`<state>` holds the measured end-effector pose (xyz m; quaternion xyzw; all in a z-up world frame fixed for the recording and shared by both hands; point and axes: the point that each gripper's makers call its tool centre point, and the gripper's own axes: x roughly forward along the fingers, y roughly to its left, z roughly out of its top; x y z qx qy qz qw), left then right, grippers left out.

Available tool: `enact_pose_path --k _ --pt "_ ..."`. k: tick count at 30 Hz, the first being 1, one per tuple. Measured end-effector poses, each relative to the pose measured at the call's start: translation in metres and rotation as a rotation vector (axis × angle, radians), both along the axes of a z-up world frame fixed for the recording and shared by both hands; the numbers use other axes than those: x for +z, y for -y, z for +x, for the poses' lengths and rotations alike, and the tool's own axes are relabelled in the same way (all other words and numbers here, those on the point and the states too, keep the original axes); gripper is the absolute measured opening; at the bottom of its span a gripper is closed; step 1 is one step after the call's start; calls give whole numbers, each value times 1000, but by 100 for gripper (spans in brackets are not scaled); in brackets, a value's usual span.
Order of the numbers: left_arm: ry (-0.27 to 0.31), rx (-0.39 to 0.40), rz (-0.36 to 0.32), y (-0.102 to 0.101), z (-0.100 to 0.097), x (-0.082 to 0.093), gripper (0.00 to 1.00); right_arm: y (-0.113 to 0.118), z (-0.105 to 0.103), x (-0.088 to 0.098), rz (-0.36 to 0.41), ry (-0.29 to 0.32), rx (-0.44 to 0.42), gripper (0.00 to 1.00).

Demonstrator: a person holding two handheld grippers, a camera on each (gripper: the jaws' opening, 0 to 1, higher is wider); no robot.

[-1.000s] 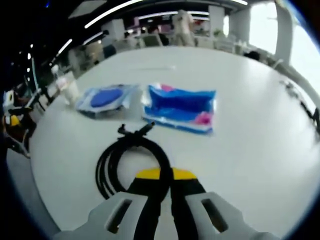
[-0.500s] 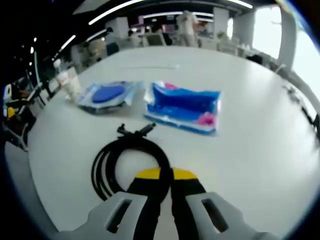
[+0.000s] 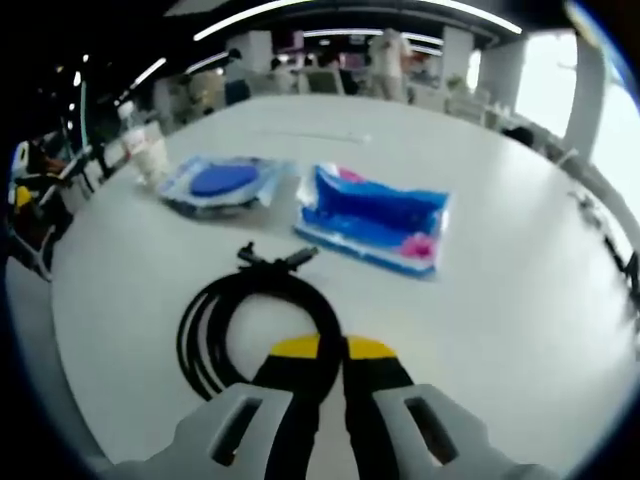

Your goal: Arrange the tabletop items into an orderly group along one side of the table until the central work area is clear of visible clutter.

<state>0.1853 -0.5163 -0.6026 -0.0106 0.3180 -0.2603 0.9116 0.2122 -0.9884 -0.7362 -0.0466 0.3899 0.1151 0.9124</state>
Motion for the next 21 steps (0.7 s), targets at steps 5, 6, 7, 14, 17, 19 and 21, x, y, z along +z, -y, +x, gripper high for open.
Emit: enact_pose_path --k 5,6,7,14,17,19,21 --pt "-4 -3 5 0 -2 -1 100 3 1 0 -33 21 11 8" --pt "-6 -3 4 0 -2 -2 100 5 2 1 -53 35 13 11" --pt "-5 -1 2 0 -1 -2 100 6 2 1 -61 44 14 15" --pt "-7 -6 7 0 -1 -3 100 7 0 8 -55 96 15 45" --pt "-8 -7 3 0 0 -4 100 4 2 16 -33 137 22 53" --pt "-9 -9 4 0 0 -4 100 0 5 28 -34 197 61 58" --pt "-7 -10 2 0 1 -4 100 -3 3 36 -22 224 79 64"
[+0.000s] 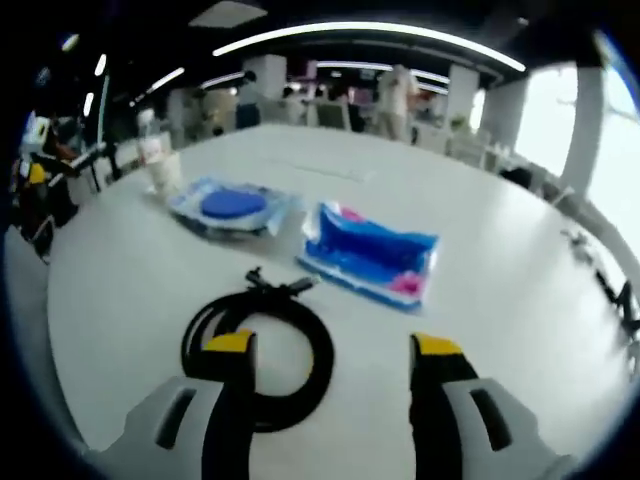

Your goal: Arrange the tabletop items into an orderly group along one side of the table until the central work area is clear of visible clutter.

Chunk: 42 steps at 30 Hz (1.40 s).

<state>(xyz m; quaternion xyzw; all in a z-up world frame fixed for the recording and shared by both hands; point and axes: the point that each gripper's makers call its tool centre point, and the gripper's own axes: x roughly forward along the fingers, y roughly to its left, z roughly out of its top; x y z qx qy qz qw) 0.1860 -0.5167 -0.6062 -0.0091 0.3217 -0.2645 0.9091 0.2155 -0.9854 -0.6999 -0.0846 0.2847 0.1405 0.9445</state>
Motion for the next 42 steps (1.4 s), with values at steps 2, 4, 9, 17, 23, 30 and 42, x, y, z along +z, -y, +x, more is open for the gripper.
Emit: enact_pose_path --k 2,4,9,17,23,30,42 --pt "4 -2 -3 1 1 1 100 -1 1 12 39 39 -11 72" --pt "13 -4 -5 1 2 3 100 -4 -2 20 81 45 -19 80" --pt "26 -7 -13 5 4 7 100 -11 -10 43 97 73 -7 90" --pt "34 7 -19 4 7 12 100 -13 -21 67 147 82 -54 100" --pt "38 15 -23 2 4 19 100 -21 -45 68 172 28 -72 100" --pt "48 20 -39 4 -3 24 100 -28 -66 80 191 26 -82 100" --pt "9 -8 -38 15 -23 14 100 -28 -102 75 194 -28 -127 100"
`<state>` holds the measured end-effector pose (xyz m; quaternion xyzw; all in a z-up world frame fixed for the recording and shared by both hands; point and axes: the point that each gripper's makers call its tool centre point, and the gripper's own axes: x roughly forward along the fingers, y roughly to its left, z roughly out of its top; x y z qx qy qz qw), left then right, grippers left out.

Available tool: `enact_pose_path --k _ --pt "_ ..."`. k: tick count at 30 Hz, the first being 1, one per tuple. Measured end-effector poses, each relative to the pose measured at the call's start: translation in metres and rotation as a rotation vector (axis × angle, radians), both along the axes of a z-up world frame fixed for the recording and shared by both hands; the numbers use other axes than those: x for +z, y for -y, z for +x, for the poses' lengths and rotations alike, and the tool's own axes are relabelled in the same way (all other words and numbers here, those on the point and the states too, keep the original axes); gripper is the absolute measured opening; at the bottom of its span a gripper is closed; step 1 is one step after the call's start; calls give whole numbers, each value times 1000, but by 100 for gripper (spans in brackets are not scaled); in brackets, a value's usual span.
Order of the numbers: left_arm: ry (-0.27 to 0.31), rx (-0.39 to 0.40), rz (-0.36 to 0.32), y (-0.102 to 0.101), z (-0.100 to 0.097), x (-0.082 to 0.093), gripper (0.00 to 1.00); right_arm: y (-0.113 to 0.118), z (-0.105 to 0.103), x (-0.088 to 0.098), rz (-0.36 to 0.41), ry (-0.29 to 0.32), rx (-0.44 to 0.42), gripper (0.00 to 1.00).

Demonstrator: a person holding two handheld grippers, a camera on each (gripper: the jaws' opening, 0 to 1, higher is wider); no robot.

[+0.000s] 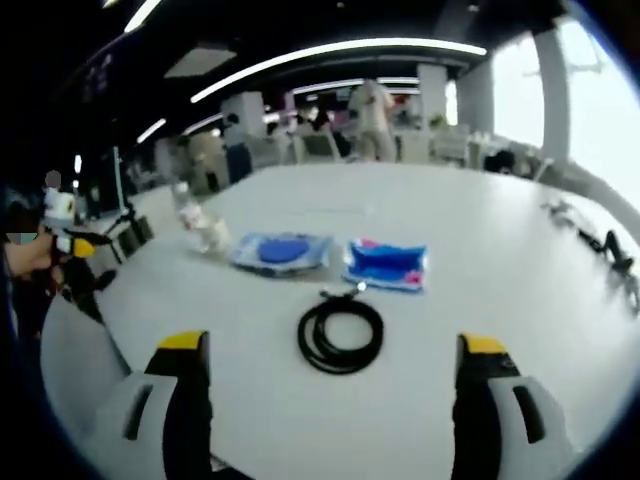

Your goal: Arrange the tabletop items into an orderly group along one side of the table until the central work area is clear of visible clutter.

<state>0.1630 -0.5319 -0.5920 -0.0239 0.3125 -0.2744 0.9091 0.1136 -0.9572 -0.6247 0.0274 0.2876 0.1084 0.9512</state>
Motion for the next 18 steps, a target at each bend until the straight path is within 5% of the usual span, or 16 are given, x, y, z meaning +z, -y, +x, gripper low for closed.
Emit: enact_pose_path --k 18 --pt "-10 7 -16 -3 -8 -3 100 -4 -13 -3 -4 -18 0 100"
